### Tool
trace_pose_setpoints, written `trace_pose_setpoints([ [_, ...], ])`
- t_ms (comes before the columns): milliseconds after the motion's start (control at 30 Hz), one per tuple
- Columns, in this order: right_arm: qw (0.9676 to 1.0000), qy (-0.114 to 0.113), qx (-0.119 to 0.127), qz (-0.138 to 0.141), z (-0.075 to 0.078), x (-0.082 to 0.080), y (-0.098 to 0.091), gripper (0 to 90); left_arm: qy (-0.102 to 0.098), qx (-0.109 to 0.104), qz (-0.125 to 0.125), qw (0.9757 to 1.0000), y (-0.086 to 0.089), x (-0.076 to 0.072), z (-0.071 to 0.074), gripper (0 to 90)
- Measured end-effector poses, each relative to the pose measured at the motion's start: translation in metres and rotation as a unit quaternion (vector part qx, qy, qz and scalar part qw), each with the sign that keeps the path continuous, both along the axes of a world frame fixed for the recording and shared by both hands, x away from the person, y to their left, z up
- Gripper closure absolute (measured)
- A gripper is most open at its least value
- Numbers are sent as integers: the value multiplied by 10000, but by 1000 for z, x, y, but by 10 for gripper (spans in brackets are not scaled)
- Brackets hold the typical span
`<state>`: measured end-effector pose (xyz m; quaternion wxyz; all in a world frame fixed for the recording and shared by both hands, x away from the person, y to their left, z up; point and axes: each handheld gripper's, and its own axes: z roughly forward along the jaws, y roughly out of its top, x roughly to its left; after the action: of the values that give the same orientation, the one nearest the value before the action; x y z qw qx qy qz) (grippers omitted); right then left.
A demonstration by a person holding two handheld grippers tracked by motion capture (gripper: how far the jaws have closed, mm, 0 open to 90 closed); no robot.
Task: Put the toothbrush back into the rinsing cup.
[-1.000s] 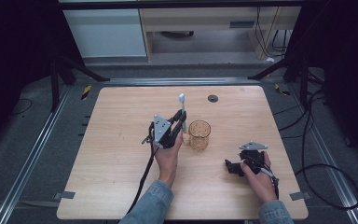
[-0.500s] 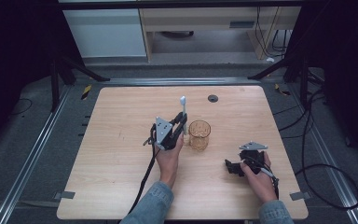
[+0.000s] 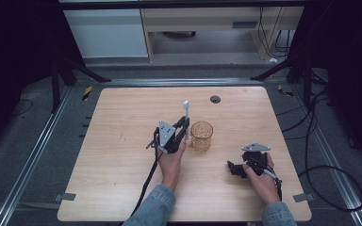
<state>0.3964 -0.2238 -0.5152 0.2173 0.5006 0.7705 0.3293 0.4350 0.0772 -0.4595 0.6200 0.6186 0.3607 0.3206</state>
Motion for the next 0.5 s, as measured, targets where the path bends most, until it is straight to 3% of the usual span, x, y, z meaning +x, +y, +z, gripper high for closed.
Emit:
trace_pose_setpoints([
  [500, 10000, 1, -5, 2, 0, 0, 0, 4, 10, 57, -9, 10000, 1, -3, -6, 786],
])
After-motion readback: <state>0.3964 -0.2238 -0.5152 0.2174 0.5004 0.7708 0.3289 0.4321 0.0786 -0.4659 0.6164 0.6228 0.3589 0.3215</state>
